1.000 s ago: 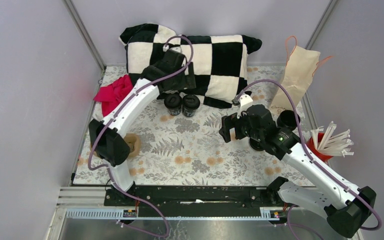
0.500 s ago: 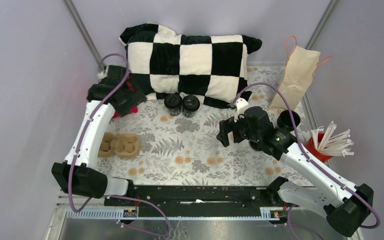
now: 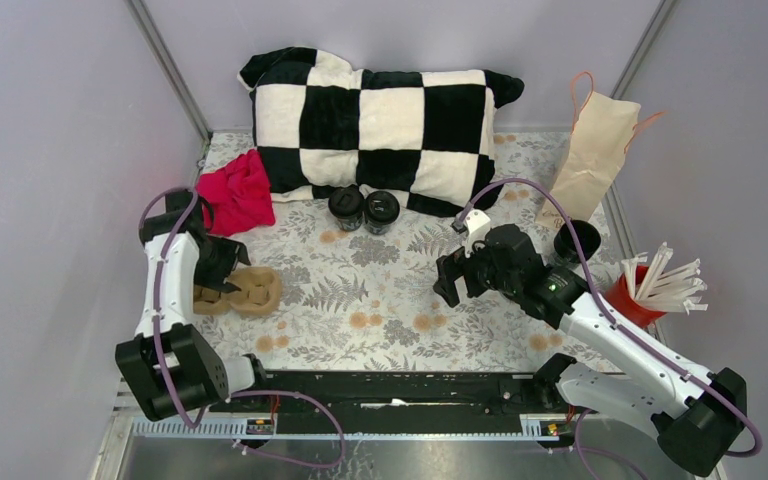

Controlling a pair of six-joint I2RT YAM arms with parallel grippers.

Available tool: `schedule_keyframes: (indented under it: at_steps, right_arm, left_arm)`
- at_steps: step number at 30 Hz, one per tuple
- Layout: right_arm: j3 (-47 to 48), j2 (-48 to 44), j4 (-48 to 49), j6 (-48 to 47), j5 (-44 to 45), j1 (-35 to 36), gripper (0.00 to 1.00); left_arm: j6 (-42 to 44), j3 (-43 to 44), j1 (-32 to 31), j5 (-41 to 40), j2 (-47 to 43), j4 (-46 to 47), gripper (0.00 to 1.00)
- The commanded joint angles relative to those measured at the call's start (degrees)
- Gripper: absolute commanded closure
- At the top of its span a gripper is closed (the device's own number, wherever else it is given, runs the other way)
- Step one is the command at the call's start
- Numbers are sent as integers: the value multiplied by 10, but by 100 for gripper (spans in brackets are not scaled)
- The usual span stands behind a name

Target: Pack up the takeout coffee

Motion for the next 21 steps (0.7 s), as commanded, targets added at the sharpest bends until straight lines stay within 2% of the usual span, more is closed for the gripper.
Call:
schedule_keyframes:
  at_steps: [1, 6, 10, 12, 15, 17, 21]
  right_arm:
    - [4, -9, 23, -17, 5, 6, 0]
    - [4, -8, 22, -19, 6, 6, 0]
    - [5, -8, 19, -22, 7, 6, 0]
    - [4, -10, 21, -21, 7, 6, 0]
    - [2, -10, 21, -23, 6, 6, 0]
    - [0, -12, 23, -25, 6, 6, 0]
    - [-4, -12, 29, -22, 5, 7, 0]
  left_arm:
    - [-74, -22, 18, 14, 18, 38, 40]
    - [-87, -11, 33, -6, 56, 52, 42]
    - [-79, -6, 51, -35, 50, 39, 43]
    - [-12, 23, 55, -52, 55, 43, 42]
    - [134, 63, 55, -81, 73, 41, 28]
    - [198, 65, 54, -90, 70, 34, 23]
    - [240, 41, 53, -95, 56, 28, 27]
